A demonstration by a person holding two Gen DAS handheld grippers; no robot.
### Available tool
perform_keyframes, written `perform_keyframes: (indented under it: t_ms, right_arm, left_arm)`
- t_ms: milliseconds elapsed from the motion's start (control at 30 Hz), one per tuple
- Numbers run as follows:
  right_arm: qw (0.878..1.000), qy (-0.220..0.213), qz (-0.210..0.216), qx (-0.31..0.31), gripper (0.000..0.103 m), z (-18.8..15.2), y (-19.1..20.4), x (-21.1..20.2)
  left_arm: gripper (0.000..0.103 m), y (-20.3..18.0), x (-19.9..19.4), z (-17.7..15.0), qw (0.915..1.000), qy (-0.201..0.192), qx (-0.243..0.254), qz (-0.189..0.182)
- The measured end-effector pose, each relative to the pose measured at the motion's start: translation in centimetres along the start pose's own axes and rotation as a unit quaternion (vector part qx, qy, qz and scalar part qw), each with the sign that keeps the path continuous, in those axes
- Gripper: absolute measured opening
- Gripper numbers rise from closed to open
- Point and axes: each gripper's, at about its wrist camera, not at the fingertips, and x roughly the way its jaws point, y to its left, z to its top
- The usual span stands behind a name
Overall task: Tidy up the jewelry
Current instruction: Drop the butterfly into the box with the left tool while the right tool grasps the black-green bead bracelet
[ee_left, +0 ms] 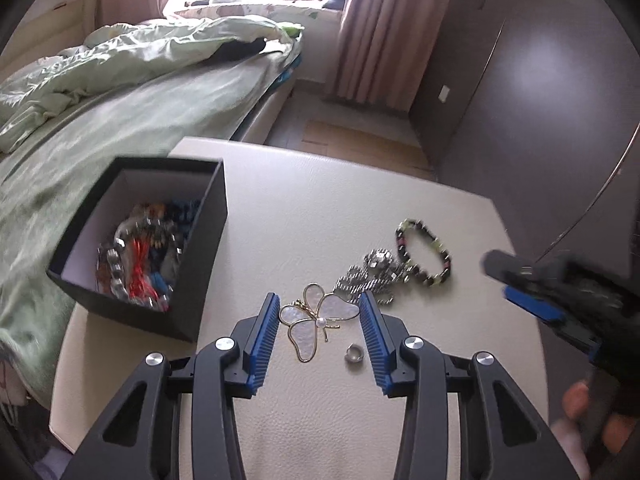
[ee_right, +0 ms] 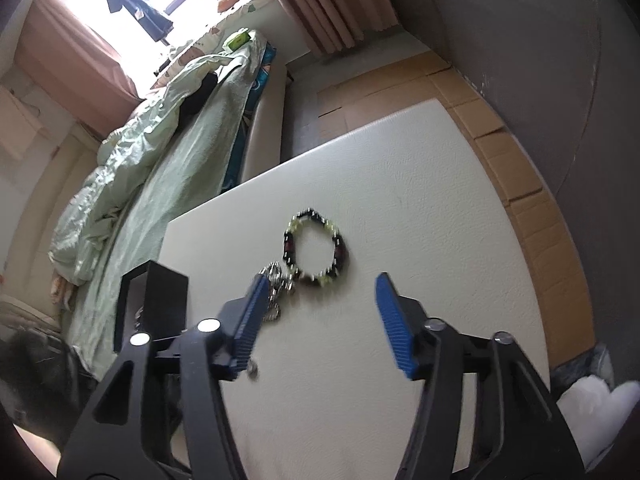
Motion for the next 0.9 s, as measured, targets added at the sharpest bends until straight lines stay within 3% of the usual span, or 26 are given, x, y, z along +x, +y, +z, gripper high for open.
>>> perform_keyframes:
  t_ms: [167, 400, 533, 700, 733, 900]
  right_arm:
    - [0.999, 0.005, -0.035, -0.033, 0.038, 1.4, 1.0, 2.1]
    - [0.993, 0.012, -0.085, -0.076, 0.037, 3.0, 2.0, 5.1]
    - [0.989, 0.028, -0.108, -0.102, 0.032, 3.3, 2.5, 7.1]
    - [0.974, 0.041, -0.157, -0.157, 0.022, 2.5, 3.6, 8.6]
    - [0.972, 0.042, -0.163, -0.161, 0.009, 2.4, 3.7, 8.6]
    - [0.985, 0.037, -0.113, -0.123, 0.008, 2.9, 3.0, 7.0]
  left_arm:
    - [0.039, 0.6, -1.4, 1.9, 0.9998, -0.018, 0.0, -0.009]
    - [0.039, 2.3, -3.2, 4.3, 0.9992, -0.039, -0.002, -0.01]
    - [0.039, 4.0, -4.0, 5.3, 0.999, -0.043, -0.007, -0.006]
    - [0.039, 6.0, -4.8, 6.2, 0.9987, -0.049, -0.01, 0.003]
    - [0.039, 6.4, -4.9, 6.4, 0.9987, -0.05, -0.009, 0.005]
    - [0.039, 8.2, -5.5, 7.0, 0.9988, -0.048, -0.006, 0.006]
